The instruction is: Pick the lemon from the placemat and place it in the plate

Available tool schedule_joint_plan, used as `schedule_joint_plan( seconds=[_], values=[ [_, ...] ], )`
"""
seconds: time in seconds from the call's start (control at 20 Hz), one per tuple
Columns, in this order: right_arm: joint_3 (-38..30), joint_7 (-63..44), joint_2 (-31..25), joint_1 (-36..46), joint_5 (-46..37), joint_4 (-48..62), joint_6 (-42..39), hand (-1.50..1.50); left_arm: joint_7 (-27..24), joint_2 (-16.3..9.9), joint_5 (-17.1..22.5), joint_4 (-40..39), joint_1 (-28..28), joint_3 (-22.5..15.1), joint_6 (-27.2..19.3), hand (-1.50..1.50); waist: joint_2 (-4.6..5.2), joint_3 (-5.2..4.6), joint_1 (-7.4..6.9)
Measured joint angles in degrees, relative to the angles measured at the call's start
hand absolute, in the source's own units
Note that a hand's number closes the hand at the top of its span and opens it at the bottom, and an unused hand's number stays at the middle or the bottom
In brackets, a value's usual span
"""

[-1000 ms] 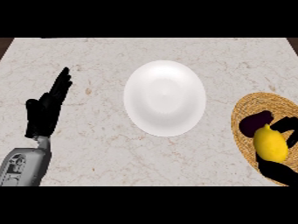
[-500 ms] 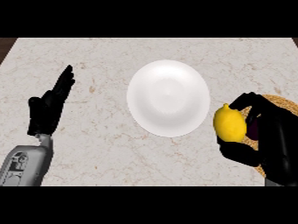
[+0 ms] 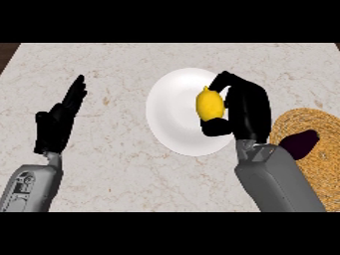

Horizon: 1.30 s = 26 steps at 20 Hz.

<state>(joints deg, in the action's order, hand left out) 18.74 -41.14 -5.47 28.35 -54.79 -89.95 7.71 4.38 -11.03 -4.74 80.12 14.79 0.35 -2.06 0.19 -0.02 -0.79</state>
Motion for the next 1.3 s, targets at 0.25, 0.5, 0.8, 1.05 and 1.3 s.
schedule_joint_plan(
  seconds=[0.25, 0.5, 0.8, 1.05, 1.3],
  values=[
    [0.19, -0.75, 3.36, 6.81, -4.08, 14.99, 0.10, 1.50, 0.62, 0.45, -0.34, 0.95, -0.06, -0.48, 0.11, 0.00, 0.08, 0.00, -0.42],
    [-1.61, -0.35, 4.83, 12.46, 0.77, 30.19, 6.26, -1.50, 1.50, 0.38, -0.25, 1.22, 1.00, -0.31, 0.65, 0.00, 0.30, 0.03, -1.00],
    [0.01, 4.87, 5.32, 16.51, 11.93, 44.01, 17.62, -1.50, 0.55, 1.37, -1.18, -0.98, 2.22, -0.54, 0.15, 0.00, 0.45, 0.06, -1.40],
    [-1.76, 13.57, 5.42, 18.44, 20.92, 47.60, 24.19, -1.50, 1.18, 0.66, -0.33, -0.02, 2.10, 0.17, 1.33, 0.00, 0.46, 0.10, -1.71],
    [-3.55, 18.73, 5.46, 16.68, 27.50, 42.70, 32.25, -1.50, 1.58, 0.37, -0.62, 0.17, 1.94, 0.74, 0.91, 0.00, 0.10, 0.09, -0.71]
  ],
)
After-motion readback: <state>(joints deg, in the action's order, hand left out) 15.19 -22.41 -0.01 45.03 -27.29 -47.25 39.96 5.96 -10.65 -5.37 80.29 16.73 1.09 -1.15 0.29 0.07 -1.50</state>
